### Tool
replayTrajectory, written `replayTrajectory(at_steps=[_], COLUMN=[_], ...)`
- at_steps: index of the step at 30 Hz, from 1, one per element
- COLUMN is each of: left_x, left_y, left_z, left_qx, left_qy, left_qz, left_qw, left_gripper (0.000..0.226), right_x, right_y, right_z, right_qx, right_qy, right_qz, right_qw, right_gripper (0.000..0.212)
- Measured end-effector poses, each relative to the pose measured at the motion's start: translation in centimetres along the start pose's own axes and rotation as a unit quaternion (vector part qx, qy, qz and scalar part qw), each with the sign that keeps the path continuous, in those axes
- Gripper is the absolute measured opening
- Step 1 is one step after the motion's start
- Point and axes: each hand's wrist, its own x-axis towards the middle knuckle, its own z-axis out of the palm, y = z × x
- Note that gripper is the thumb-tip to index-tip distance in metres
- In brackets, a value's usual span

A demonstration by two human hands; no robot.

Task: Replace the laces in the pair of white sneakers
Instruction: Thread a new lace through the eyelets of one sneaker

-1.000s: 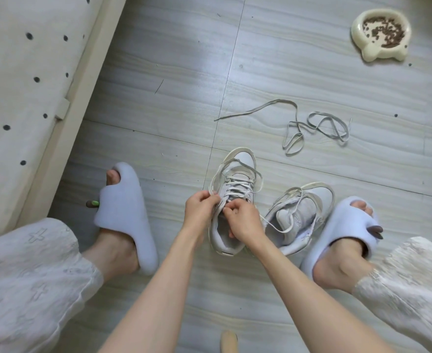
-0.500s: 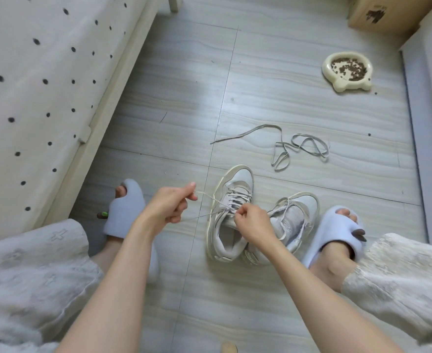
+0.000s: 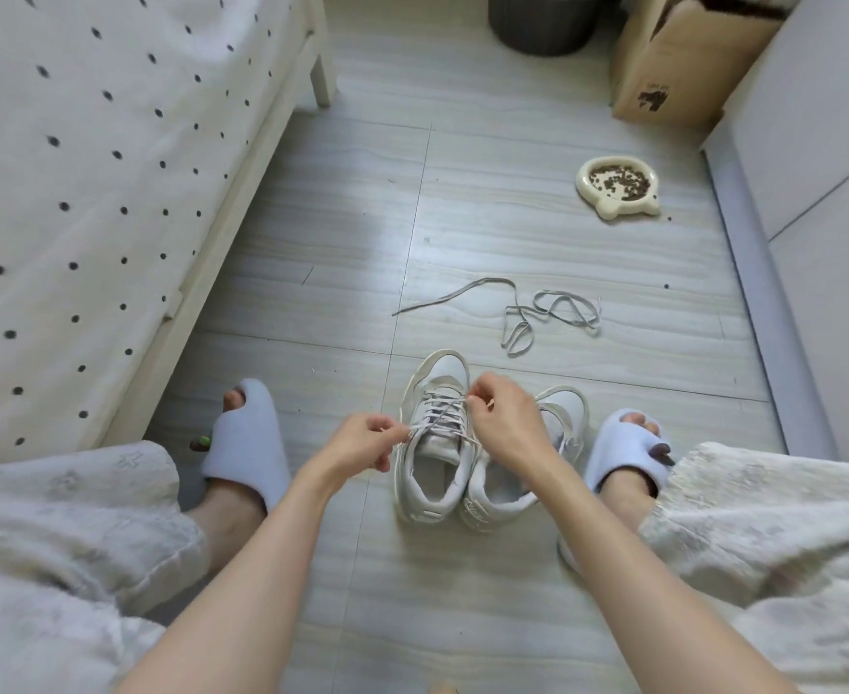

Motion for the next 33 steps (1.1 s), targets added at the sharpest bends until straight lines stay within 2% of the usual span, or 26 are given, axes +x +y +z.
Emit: replayTrajectory(at_steps=[1, 2, 4, 7, 9, 10, 11, 12, 14, 15, 16, 18, 20, 22, 23, 25, 27, 28, 31, 33], left_x=[0.3, 0.6, 1.0, 1.3, 1.7, 2.0, 2.3, 2.5, 2.8, 3.0, 3.1, 3.3, 3.4, 3.5, 3.5, 3.5, 3.5, 3.5, 3.8, 4.0], left_y=[-0.2, -0.3, -0.6, -0.9, -1.1, -1.0, -1.0, -0.9, -1.0, -1.2, -1.3, -1.8, -2.3, -2.7, -2.9, -3.0, -3.3, -3.6, -3.9, -3.9], left_z=[0.2, 0.2, 0.4, 0.9, 1.2, 1.2, 1.2, 1.2, 1.2, 1.3, 1.4, 1.9, 2.4, 2.6, 2.7, 3.0, 3.6, 3.9, 4.2, 4.2], left_qx=[-0.032, -0.067, -0.067, 0.005, 0.04, 0.059, 0.069, 0.062, 0.01, -0.018, -0.037, -0.061, -0.072, -0.049, -0.025, 0.037, 0.091, 0.106, 0.111, 0.123], left_qy=[0.024, 0.049, 0.07, 0.006, 0.005, 0.023, 0.043, 0.059, 0.078, 0.085, 0.093, 0.103, 0.099, 0.09, 0.088, 0.082, 0.078, 0.087, 0.125, 0.145], left_qz=[0.0, -0.003, -0.011, -0.02, -0.017, -0.009, -0.002, 0.002, -0.008, -0.018, -0.029, -0.043, -0.041, -0.029, -0.022, -0.005, 0.016, 0.025, 0.027, 0.03], left_qw=[0.999, 0.997, 0.995, 1.0, 0.999, 0.998, 0.997, 0.996, 0.997, 0.996, 0.995, 0.992, 0.992, 0.994, 0.996, 0.996, 0.993, 0.99, 0.986, 0.981], left_gripper=[0.02, 0.021, 0.023, 0.016, 0.015, 0.015, 0.014, 0.016, 0.021, 0.023, 0.024, 0.023, 0.017, 0.012, 0.012, 0.017, 0.023, 0.024, 0.022, 0.021], right_x=[-0.1, -0.3, -0.4, -0.7, -0.7, -0.6, -0.4, -0.1, 0.5, 0.7, 0.9, 0.9, 0.8, 0.6, 0.5, 0.4, 0.2, 0.2, 0.1, 0.1], right_y=[-0.1, -0.4, -0.8, -0.8, -0.4, -0.1, 0.3, 0.7, 1.8, 2.3, 2.8, 3.7, 4.3, 4.9, 5.1, 5.2, 4.5, 4.0, 2.8, 2.2], right_z=[-0.3, -0.6, -1.5, -2.9, -3.5, -3.6, -3.5, -3.4, -3.2, -3.2, -3.2, -2.9, -2.4, -1.6, -1.4, -1.3, -1.7, -1.9, -2.5, -2.8], right_qx=[0.09, 0.21, 0.428, 0.582, 0.62, 0.615, 0.583, 0.524, 0.328, 0.21, 0.099, -0.065, -0.183, -0.252, -0.256, -0.176, -0.018, 0.071, 0.293, 0.445], right_qy=[0.012, 0.013, -0.011, -0.048, -0.038, -0.029, -0.019, -0.013, -0.012, -0.02, -0.042, -0.125, -0.195, -0.21, -0.209, -0.191, -0.143, -0.119, -0.098, -0.113], right_qz=[0.022, 0.049, 0.08, 0.091, 0.123, 0.143, 0.159, 0.166, 0.14, 0.109, 0.074, 0.026, 0.001, -0.007, -0.003, 0.013, 0.035, 0.045, 0.063, 0.078], right_qw=[0.996, 0.976, 0.9, 0.806, 0.774, 0.775, 0.797, 0.836, 0.934, 0.971, 0.991, 0.99, 0.963, 0.945, 0.944, 0.966, 0.989, 0.989, 0.949, 0.885], right_gripper=[0.016, 0.02, 0.023, 0.024, 0.027, 0.029, 0.03, 0.03, 0.026, 0.022, 0.018, 0.015, 0.029, 0.03, 0.029, 0.024, 0.028, 0.032, 0.048, 0.048])
